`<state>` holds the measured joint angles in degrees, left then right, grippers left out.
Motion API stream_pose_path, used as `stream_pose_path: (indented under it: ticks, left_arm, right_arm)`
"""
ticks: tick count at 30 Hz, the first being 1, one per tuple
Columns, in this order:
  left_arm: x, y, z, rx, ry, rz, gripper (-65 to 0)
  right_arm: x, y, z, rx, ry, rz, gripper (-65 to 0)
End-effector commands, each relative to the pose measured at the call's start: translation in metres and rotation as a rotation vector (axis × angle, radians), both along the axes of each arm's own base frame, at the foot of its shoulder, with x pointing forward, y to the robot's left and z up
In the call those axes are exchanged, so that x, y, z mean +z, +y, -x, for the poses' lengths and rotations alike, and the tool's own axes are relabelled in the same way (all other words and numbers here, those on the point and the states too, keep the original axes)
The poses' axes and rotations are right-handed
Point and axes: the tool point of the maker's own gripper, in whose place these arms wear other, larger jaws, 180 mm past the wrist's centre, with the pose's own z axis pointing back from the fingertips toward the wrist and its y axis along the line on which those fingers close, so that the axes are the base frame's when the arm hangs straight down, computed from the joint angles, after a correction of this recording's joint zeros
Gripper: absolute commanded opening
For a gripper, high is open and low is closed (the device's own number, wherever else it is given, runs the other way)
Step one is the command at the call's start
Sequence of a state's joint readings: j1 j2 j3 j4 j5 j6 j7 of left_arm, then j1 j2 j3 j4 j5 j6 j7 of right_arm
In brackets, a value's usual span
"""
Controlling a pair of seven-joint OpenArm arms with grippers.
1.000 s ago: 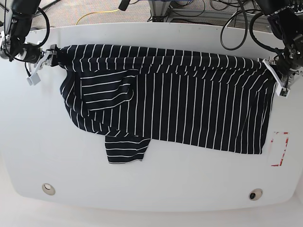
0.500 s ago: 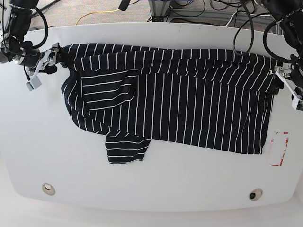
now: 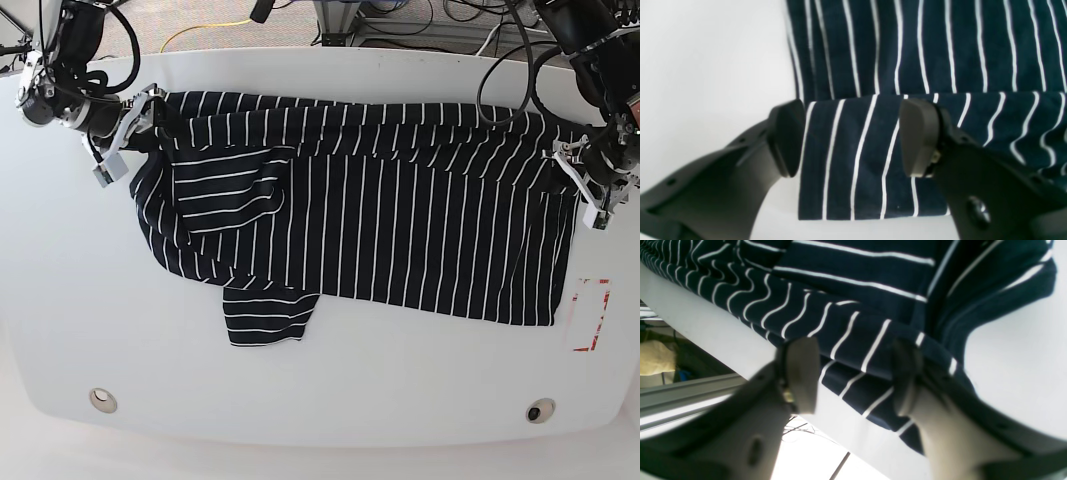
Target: Fold the T-shirt properly
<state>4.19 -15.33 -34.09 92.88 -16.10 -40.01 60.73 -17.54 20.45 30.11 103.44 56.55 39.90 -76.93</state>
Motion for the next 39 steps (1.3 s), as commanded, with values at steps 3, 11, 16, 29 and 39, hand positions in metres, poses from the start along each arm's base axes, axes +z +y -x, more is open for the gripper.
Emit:
stream_pose_path:
  ticks: [3,11,16,29,39]
  left_arm:
    - [-0.015,-0.003,-0.010,-0.008,0.017,-0.012,-31.0]
    - [-0.048,0.004,0.006,0.020,0.092,0.007,-33.1]
    - [-0.050,0.018,0.019,0.067,0.103,0.004,-32.8]
    - [-0.049,0.044,0.042,0.167,0.123,0.001,-32.6]
    - [-0.057,0.042,0.070,0.161,0.225,-0.023,-32.6]
  right_arm:
    - [-0.006,0.008,-0.002,-0.007,-0.005,0.029,-51.2]
    - [-0.034,-0.021,0.009,-0.055,0.071,0.237,-51.7]
    - [-0.056,-0.053,0.027,-0.075,0.177,0.364,-51.7]
    - [-0.082,-0.103,0.059,-0.098,0.317,0.497,-51.7]
    - [-0.068,-0.097,0.070,-0.056,0.289,0.543,-51.7]
